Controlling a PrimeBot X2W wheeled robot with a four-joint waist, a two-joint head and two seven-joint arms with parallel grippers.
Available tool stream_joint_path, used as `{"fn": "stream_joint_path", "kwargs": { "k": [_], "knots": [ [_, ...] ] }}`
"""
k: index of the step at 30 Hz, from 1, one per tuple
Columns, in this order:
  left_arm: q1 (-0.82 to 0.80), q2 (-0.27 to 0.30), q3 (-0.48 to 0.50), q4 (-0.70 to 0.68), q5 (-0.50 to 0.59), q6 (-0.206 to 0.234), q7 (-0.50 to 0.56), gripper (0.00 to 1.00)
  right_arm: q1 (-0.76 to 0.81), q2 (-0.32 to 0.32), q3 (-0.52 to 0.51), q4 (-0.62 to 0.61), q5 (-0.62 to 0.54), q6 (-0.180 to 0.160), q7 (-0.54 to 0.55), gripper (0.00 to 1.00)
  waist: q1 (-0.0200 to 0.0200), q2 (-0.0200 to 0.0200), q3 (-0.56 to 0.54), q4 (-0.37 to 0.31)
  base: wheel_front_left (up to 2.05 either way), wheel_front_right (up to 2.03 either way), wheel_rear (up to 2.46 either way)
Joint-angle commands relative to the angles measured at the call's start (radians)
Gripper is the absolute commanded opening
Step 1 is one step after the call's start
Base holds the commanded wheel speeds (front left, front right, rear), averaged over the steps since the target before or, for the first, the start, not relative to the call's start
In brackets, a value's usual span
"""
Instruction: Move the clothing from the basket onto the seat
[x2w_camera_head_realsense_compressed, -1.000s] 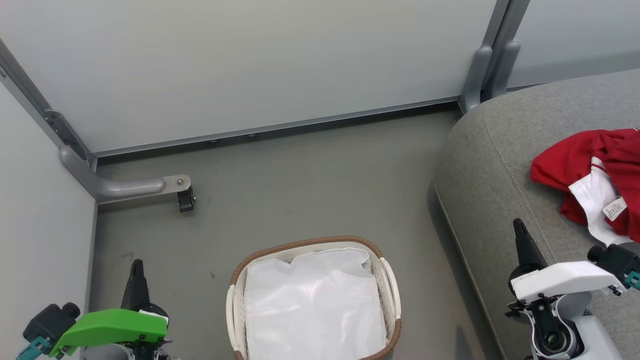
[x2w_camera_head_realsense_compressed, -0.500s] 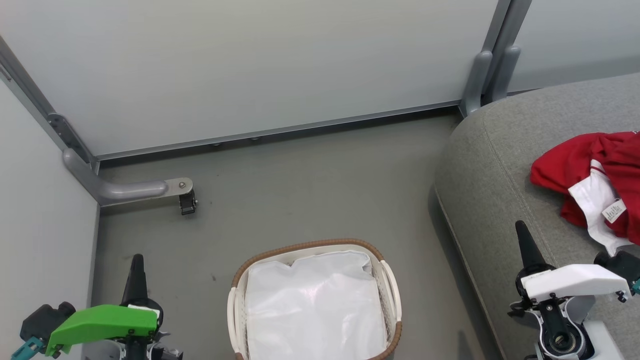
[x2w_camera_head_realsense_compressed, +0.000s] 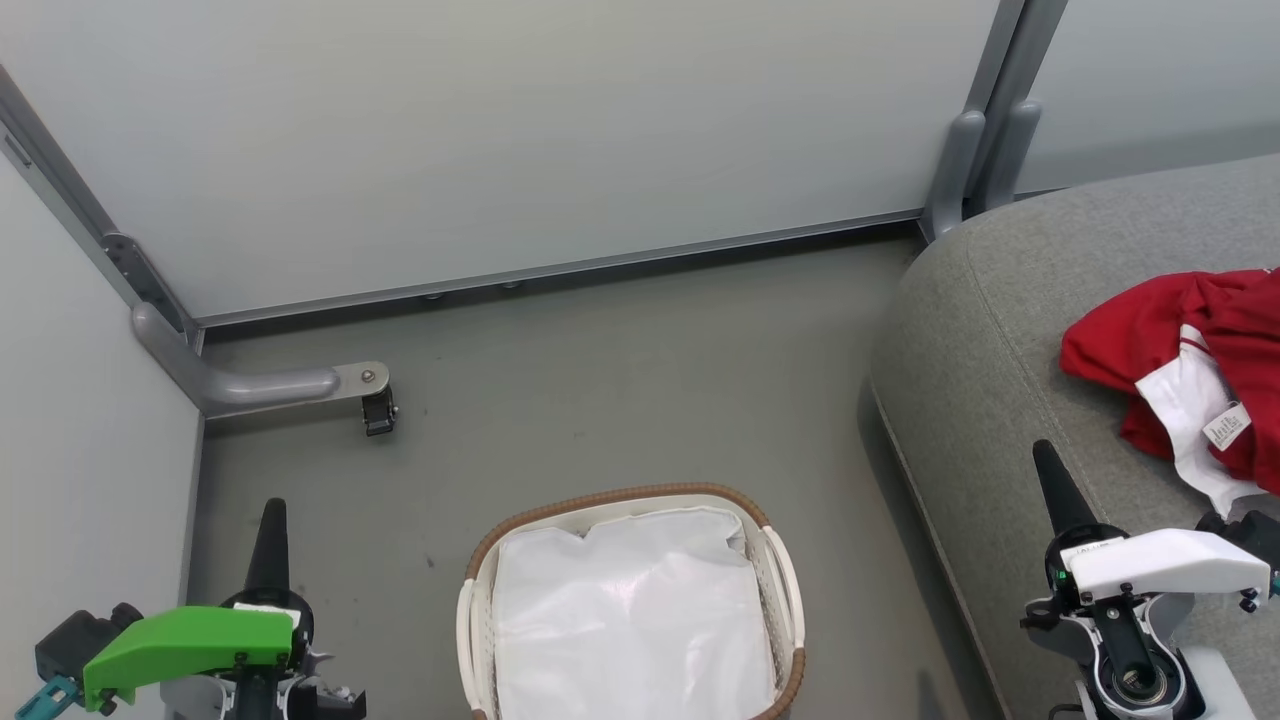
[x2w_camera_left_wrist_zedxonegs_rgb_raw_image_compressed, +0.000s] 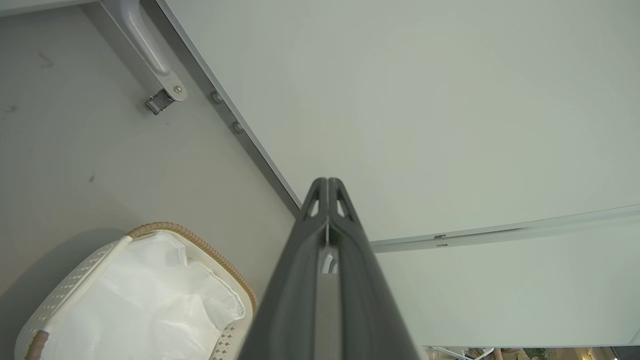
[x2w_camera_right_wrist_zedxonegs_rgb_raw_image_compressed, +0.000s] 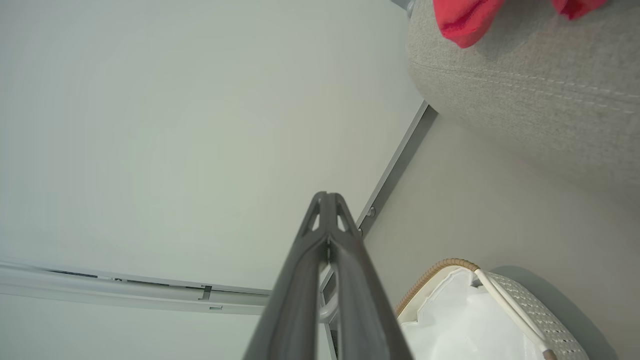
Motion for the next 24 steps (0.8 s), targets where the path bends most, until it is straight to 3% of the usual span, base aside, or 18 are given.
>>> {"fn": "stream_joint_path", "kwargs": {
  "k": [1,24],
  "knots": [
    [-0.024,0.006,0.004,-0.01,-0.026,-0.006,0.006,0.0,0.011,-0.006,-0.005,-0.013,0.025,-0.001,0.008,0.0,0.0,0.0,-0.001,0.0,0.0,0.0,0.0],
    [-0.03,0.007,0.019,-0.022,-0.206,-0.021,0.057,0.0,0.032,-0.007,-0.017,-0.04,0.218,-0.001,0.057,0.0,0.0,0.0,-0.02,0.005,0.0,0.0,0.0]
  ]
}}
